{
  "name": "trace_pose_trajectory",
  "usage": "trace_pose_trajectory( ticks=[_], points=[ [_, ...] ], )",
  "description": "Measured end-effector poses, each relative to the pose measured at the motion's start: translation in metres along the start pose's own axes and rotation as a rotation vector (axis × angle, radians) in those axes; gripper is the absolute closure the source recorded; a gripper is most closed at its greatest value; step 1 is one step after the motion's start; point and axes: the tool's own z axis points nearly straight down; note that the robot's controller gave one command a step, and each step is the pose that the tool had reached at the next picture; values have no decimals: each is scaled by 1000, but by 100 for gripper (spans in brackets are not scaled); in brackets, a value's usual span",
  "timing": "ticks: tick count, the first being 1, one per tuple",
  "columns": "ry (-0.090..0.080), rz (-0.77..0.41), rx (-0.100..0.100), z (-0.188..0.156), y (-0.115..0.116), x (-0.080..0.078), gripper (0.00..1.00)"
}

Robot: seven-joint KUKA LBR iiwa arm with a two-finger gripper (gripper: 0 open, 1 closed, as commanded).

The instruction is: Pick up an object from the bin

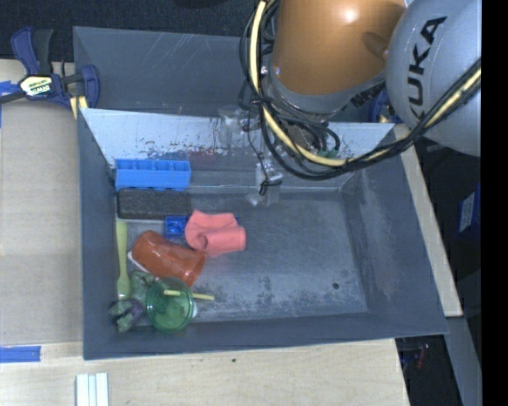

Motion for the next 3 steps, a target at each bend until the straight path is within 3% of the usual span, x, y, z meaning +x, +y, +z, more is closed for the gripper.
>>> trace_pose_trajectory(
  ticks=[1,2,3],
  points=[
    [8,-1,-1,4,0,1,0],
    [4,50,0,12,6,2,0],
    [4,16,-1,54,36,41,0]
  ],
)
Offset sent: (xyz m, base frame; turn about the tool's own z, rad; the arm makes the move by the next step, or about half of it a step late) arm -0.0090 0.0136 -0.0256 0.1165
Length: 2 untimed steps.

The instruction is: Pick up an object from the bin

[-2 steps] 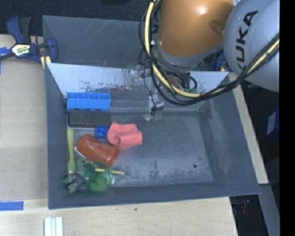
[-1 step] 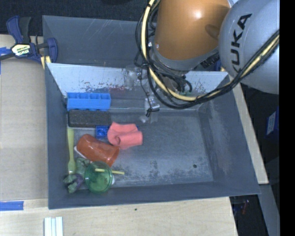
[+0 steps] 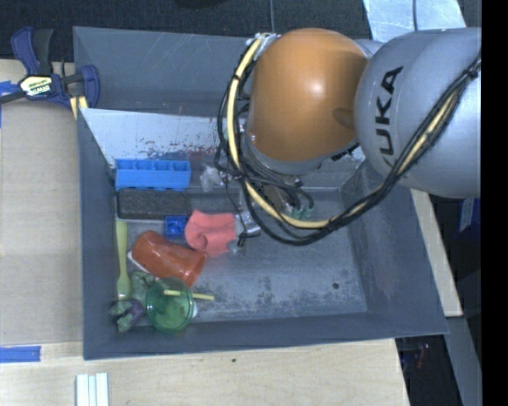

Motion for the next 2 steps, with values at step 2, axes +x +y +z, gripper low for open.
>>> trace_pose_trajectory(
  ticks=[2],
  points=[
    [-5,77,-1,108,-37,19,0]
  ],
)
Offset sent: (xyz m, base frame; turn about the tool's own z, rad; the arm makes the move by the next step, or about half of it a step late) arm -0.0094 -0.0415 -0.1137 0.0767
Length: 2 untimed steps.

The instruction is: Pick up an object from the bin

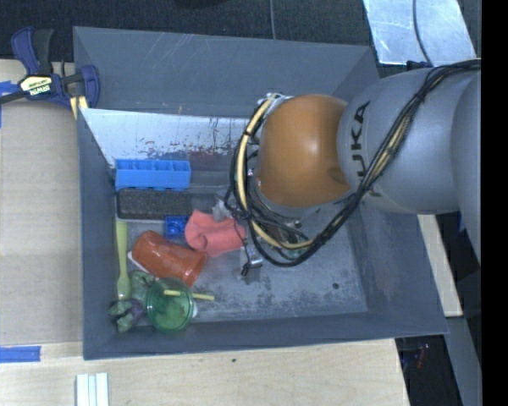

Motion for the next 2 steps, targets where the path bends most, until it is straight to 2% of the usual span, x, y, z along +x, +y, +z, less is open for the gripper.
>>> trace_pose_trajectory(
  ticks=[1,2],
  points=[
    [-3,-84,2,23,-8,-8,0],
    [-3,-288,1,72,-31,-54,100]
  ],
)
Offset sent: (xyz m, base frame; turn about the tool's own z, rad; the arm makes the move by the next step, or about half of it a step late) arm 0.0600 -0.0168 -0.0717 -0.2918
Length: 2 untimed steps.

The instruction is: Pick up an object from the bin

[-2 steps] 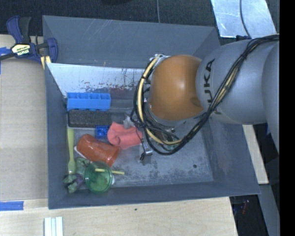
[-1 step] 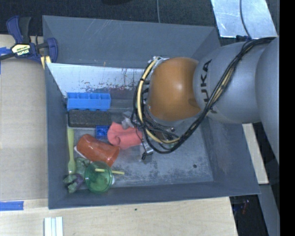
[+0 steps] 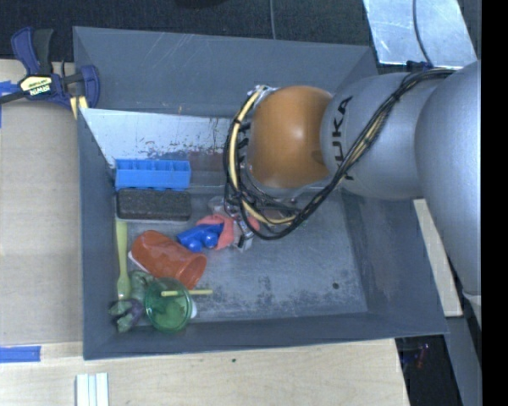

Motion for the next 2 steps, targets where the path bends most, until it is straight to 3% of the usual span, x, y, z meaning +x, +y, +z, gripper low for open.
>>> trace_pose_trajectory(
  ticks=[1,2],
  points=[
    [0,1,0,0,0,0,100],
    [-4,29,0,-5,-24,-2,100]
  ],
)
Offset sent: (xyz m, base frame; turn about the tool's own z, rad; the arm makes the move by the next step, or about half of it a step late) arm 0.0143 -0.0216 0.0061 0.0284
